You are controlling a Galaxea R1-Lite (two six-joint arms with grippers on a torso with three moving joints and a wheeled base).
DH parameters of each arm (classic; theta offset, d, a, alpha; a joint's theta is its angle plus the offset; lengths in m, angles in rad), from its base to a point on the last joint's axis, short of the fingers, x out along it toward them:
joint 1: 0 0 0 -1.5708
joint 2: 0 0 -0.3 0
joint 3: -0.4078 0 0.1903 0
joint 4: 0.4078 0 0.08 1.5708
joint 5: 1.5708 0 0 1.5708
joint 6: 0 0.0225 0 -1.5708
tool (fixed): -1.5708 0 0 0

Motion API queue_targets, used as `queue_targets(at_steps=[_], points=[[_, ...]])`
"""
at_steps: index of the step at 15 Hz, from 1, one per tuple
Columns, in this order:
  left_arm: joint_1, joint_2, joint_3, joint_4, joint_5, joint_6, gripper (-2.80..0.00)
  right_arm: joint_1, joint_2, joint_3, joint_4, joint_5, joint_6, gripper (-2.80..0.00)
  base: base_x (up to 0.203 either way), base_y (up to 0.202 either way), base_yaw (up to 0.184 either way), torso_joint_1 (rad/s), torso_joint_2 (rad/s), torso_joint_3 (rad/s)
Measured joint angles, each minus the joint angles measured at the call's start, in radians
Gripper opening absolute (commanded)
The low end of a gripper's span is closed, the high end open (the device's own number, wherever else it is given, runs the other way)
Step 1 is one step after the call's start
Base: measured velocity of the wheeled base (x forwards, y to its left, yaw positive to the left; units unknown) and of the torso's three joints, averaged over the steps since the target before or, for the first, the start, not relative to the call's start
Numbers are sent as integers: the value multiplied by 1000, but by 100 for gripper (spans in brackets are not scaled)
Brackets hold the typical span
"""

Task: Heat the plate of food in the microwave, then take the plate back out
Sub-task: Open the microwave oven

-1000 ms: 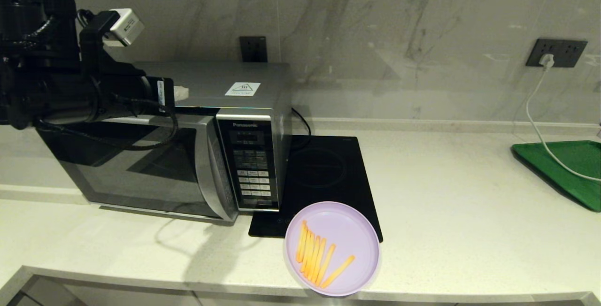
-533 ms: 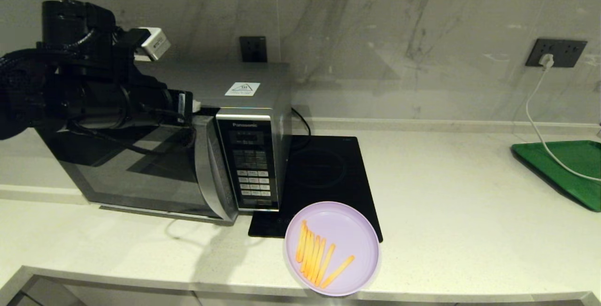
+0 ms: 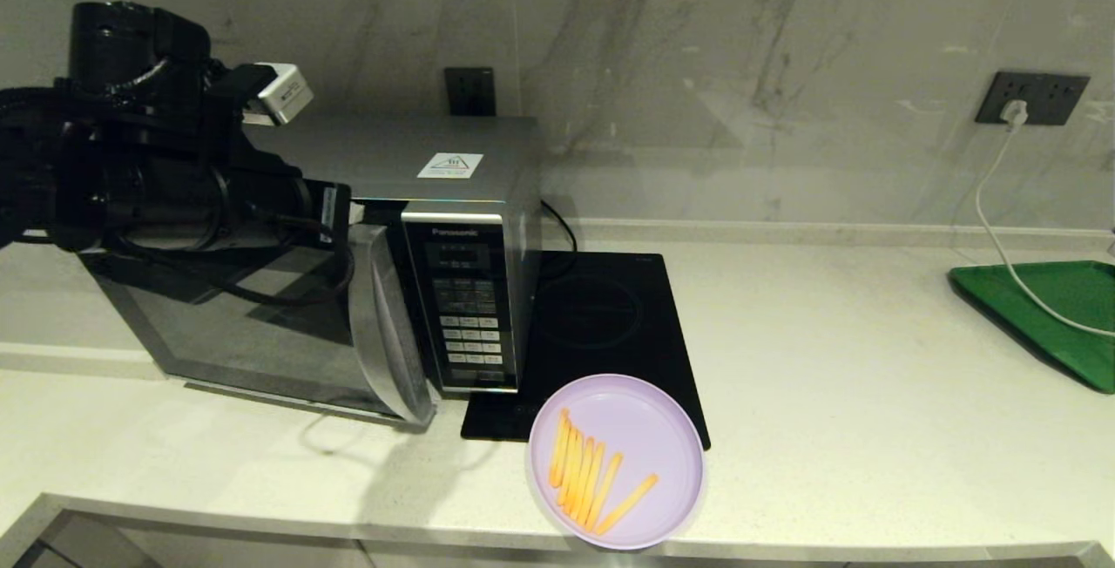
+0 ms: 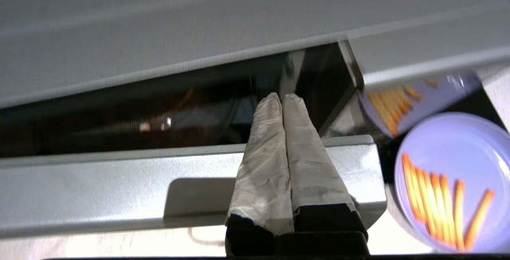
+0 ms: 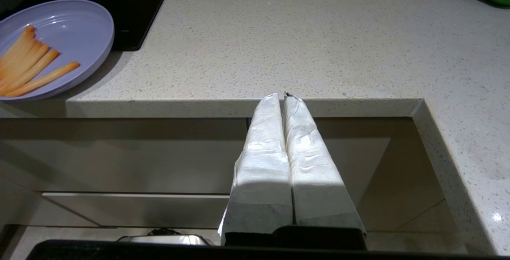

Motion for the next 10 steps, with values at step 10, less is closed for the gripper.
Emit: queue_targets(at_steps=[10], points=[[58, -289, 140, 306, 127, 23, -280, 0, 0, 0, 0, 0, 0, -280, 0, 0, 0, 0, 0, 0]])
